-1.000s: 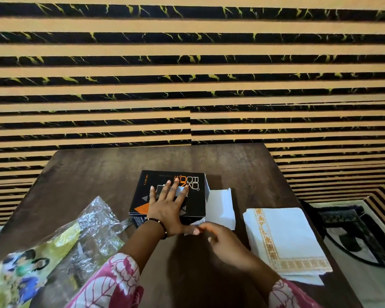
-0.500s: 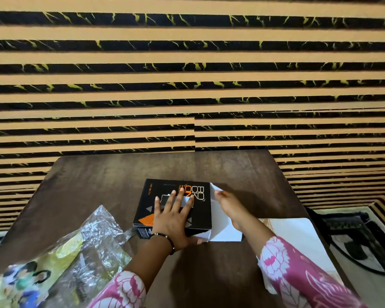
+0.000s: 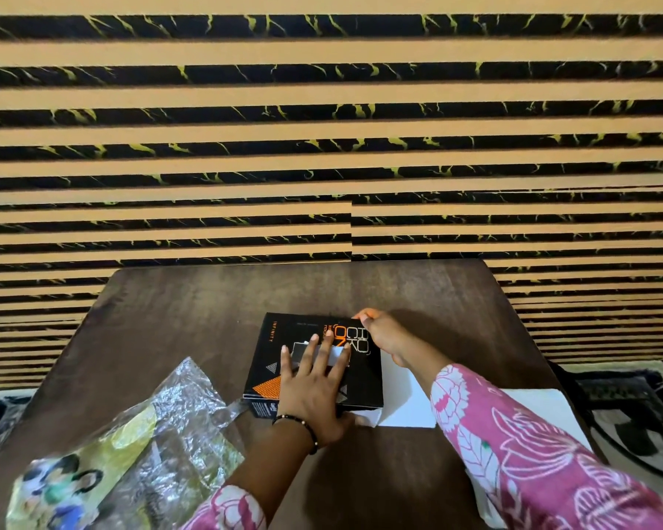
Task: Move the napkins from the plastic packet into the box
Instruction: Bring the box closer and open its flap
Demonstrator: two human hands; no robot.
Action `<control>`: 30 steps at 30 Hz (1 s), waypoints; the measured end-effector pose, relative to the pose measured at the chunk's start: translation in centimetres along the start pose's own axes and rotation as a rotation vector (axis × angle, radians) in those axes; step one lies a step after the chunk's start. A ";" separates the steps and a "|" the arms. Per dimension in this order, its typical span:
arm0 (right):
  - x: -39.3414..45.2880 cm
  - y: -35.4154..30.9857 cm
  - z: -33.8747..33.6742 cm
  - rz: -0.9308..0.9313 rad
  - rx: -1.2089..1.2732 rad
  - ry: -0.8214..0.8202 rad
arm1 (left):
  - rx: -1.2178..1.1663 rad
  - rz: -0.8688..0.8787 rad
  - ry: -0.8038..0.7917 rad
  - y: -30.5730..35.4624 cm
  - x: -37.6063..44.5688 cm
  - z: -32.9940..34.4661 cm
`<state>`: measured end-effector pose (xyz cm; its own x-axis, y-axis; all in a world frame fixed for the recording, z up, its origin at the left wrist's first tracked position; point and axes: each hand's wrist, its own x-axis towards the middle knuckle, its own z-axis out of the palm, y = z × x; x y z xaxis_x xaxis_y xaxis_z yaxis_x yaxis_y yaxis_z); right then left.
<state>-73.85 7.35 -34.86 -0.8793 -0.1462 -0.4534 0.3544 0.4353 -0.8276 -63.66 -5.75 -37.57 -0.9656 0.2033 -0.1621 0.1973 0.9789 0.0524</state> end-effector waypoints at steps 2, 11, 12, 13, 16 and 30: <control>0.0 0.1 -0.4 -0.010 0.013 -0.008 | -0.004 -0.009 0.002 0.1 0.1 -0.1; -1.4 7.8 -1.4 0.030 -0.618 0.138 | -0.077 -0.144 0.090 -0.1 0.6 -0.2; -1.6 8.8 -1.3 0.032 -0.714 0.109 | -0.072 -0.140 0.088 -0.2 0.6 -0.2; -1.8 9.5 -1.2 0.055 -0.765 0.088 | -0.065 -0.135 0.086 -0.2 0.6 -0.2; -2.6 11.1 -0.9 0.098 -0.850 0.117 | -0.049 -0.110 0.090 -0.3 0.3 0.0; -5.3 8.4 -0.2 -0.129 -0.801 0.307 | -0.134 0.001 0.121 -1.4 -2.4 0.1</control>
<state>-66.26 11.95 -39.40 -0.9851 -0.0418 -0.1670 0.0162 0.9433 -0.3315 -61.59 -7.58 -37.31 -0.9804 0.1923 -0.0428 0.1815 0.9659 0.1844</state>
